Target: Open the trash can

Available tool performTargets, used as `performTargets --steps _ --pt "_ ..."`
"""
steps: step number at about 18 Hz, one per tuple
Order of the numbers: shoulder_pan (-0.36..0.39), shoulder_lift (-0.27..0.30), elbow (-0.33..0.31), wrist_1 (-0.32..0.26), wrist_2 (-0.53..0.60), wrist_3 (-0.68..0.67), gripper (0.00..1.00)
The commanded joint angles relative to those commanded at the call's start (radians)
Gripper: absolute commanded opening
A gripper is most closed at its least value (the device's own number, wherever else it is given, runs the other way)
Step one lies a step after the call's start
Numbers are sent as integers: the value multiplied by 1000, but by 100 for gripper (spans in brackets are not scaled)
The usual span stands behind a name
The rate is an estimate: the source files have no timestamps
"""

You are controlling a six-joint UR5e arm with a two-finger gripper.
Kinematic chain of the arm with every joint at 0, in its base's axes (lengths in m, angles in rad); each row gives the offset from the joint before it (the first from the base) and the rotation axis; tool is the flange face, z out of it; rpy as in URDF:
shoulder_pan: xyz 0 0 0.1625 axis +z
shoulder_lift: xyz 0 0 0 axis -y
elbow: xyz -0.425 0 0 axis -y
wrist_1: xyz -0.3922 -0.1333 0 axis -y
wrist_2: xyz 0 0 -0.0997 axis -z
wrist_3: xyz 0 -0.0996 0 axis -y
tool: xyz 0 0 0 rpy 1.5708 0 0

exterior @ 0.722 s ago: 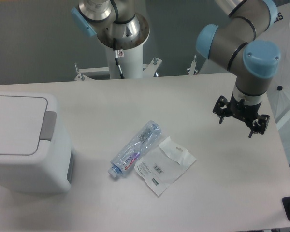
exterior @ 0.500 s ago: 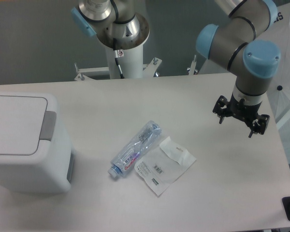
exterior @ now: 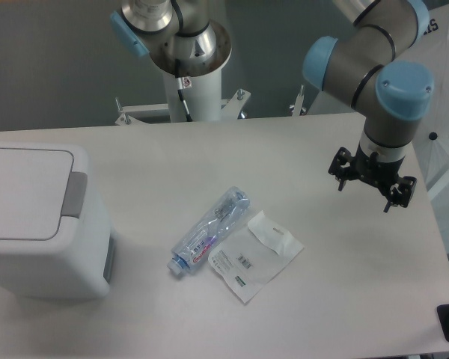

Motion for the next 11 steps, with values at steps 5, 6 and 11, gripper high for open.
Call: performTargets --steps 5,6,11 --pt "-20 35 -31 5 -9 -101 100" --pt "-28 34 -31 5 -8 -112 100" --pt "-96 52 -52 3 -14 -265 100"
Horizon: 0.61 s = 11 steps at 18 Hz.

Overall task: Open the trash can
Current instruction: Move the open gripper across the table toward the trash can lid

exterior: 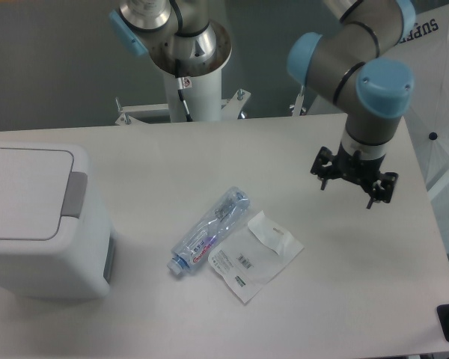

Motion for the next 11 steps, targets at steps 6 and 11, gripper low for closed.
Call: performTargets --steps 6,11 --pt "-91 37 12 0 -111 -293 100" --pt "-107 95 15 0 -334 -482 100"
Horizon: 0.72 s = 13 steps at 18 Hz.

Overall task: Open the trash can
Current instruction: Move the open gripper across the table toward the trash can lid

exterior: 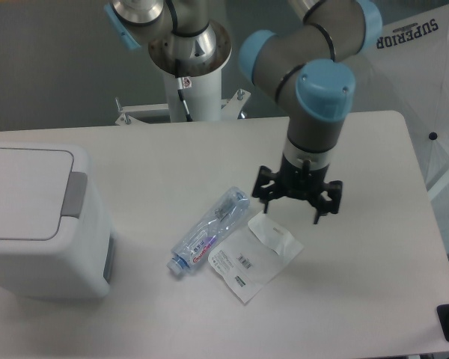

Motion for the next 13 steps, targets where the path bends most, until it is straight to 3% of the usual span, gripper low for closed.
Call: performTargets --steps 6,13 --pt "-89 44 46 0 -87 -154 100" --pt "-180 78 46 23 -175 -166 100"
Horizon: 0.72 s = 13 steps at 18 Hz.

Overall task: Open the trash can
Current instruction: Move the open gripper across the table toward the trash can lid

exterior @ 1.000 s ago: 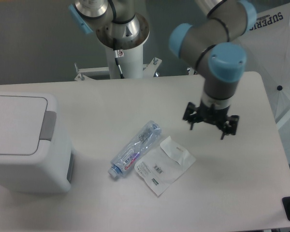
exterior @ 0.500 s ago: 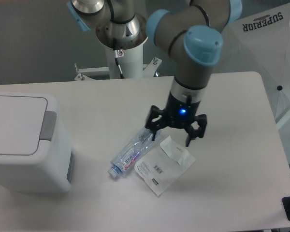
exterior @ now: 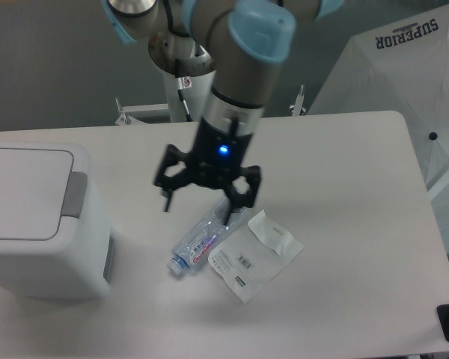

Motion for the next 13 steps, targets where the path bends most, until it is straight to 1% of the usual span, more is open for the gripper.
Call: performTargets --steps 2,3,6,7,11,13 --pt "-38 2 -8 0 3 -8 100" --pt "-52 11 -23 2 3 -3 100" --pt "-58 41 -74 3 3 -2 100" --pt "-60 43 -80 3 3 0 100" --pt "-72 40 -80 9 1 -8 100" --pt "-95 38 -80 20 0 -9 100"
